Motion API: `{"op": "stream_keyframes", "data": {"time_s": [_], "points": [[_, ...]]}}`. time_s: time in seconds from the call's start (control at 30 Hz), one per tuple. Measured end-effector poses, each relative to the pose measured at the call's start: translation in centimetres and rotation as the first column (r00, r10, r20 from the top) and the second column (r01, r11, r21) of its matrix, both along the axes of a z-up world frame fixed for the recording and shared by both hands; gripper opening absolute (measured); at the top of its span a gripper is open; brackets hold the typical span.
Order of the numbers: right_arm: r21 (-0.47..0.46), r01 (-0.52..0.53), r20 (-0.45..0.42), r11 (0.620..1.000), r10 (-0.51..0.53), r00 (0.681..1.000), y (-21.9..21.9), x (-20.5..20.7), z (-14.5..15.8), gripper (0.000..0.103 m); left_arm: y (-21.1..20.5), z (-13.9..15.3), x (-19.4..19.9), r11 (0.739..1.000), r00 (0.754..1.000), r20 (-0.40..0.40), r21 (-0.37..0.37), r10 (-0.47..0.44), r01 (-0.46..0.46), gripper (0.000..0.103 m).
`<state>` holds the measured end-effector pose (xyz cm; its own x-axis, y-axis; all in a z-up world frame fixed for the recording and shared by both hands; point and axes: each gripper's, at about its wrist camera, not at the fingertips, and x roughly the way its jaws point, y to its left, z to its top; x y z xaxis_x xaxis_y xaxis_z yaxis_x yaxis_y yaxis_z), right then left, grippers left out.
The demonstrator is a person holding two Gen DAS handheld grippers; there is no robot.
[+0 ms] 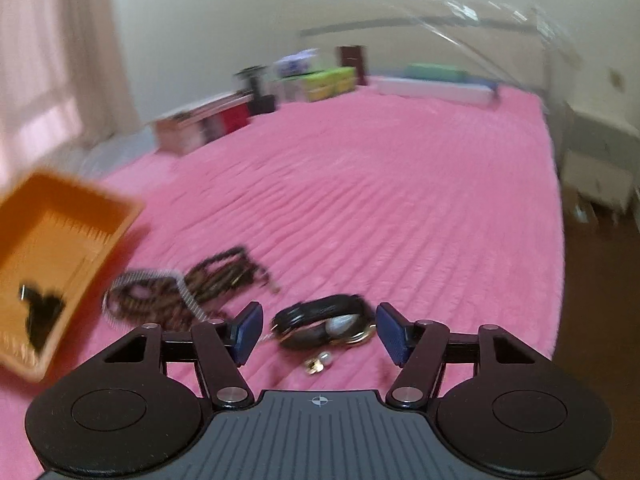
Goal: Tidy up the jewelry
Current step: 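Grasp the black-strap watch by its strap with the right gripper, then carry the watch over the tray and open the right gripper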
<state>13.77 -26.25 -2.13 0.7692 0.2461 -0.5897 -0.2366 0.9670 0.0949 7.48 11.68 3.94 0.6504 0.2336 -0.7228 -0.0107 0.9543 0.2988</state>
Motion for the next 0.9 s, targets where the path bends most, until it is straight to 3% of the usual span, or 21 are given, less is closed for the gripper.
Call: {"op": "stream_keyframes", "data": {"time_s": [0.13,0.23,0.37,0.7,0.9], "points": [[-0.218,-0.083,0.028,0.972,0.091,0.995,2.3,0.4,-1.2,0.064,-0.1,0.0,0.0,1.0,1.0,-0.001,-0.001,-0.002,0.002,0.003],[-0.323,-0.13,0.029,0.937,0.147,0.989,2.9,0.6,-2.2,0.064,-0.2,0.0,0.0,1.0,1.0,0.0,-0.002,-0.001,0.001,0.003],[-0.348,-0.162,0.024,0.923,0.182,0.983,2.3,1.2,-2.8,0.063,-0.2,0.1,0.1,1.0,1.0,-0.001,0.0,-0.001,0.001,0.003],[-0.399,-0.177,0.053,0.9,0.215,0.975,2.8,1.2,-2.3,0.04,-0.2,0.1,0.0,1.0,1.0,0.0,0.003,-0.002,0.002,0.003],[-0.404,-0.142,0.103,0.904,0.199,0.975,2.8,1.0,-1.1,0.038,-0.1,0.2,-0.1,1.0,1.0,0.002,-0.001,-0.002,0.002,0.003]]}}
